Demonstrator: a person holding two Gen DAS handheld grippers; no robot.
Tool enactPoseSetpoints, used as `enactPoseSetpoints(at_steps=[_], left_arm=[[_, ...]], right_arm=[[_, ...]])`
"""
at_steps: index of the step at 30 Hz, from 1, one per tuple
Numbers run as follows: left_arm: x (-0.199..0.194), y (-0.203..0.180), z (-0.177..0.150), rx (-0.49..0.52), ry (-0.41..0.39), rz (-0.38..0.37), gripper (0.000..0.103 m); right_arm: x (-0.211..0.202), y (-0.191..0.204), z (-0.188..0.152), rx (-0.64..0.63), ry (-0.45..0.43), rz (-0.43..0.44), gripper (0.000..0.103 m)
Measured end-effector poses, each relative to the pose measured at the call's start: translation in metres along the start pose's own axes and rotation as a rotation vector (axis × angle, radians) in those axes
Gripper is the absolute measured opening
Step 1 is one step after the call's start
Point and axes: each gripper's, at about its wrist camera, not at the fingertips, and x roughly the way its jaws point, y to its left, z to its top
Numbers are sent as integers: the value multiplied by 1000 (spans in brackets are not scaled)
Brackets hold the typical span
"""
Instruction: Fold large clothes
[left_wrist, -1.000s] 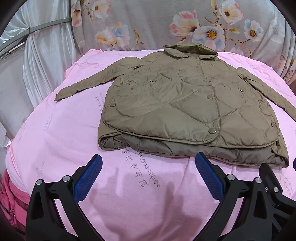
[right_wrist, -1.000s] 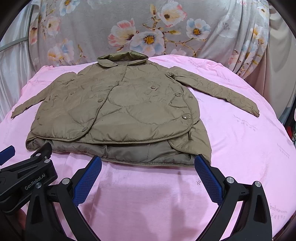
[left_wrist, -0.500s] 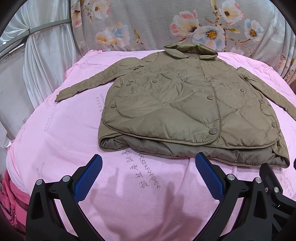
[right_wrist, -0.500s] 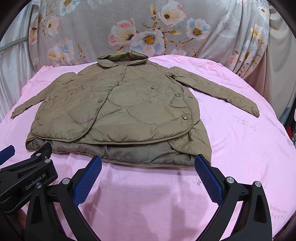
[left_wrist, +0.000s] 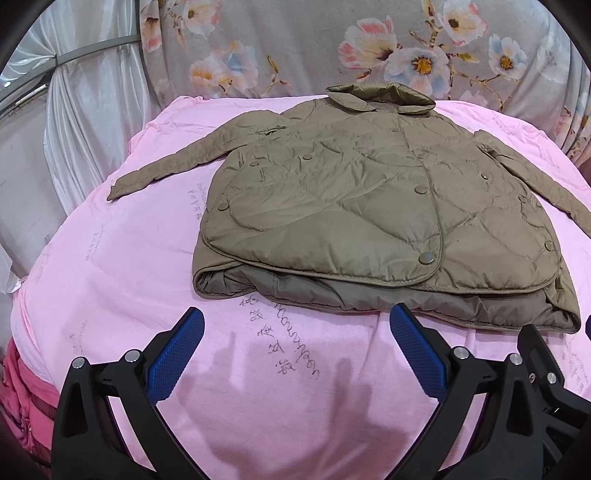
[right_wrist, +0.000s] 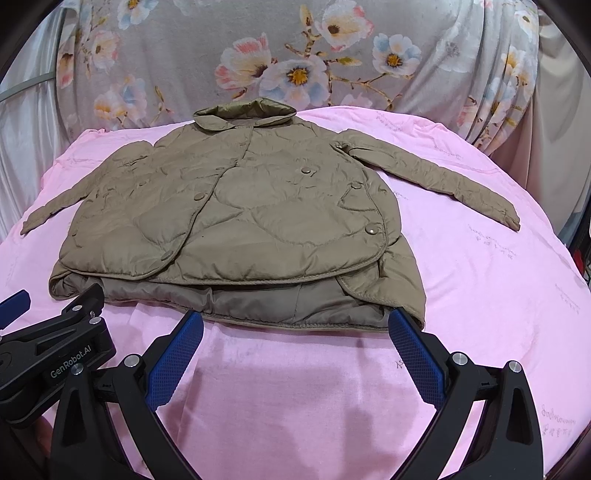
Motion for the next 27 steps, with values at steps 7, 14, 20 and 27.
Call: enactPoseSetpoints(at_steps=[7,14,20,27], left_arm=[[7,-6,9,7,12,-15,98],[17,16,60,-69,-38,-23,98],[35,40,102,-142,-86,40,98],[73,48,127,-174,-72,100,98]], right_arm=[[10,-2,6,-3,14,29,98],[36,-79,59,120,-18,-25,98],[74,-202,97,436,-46,-36,98],[140,-297,112,648,2,-115,96]])
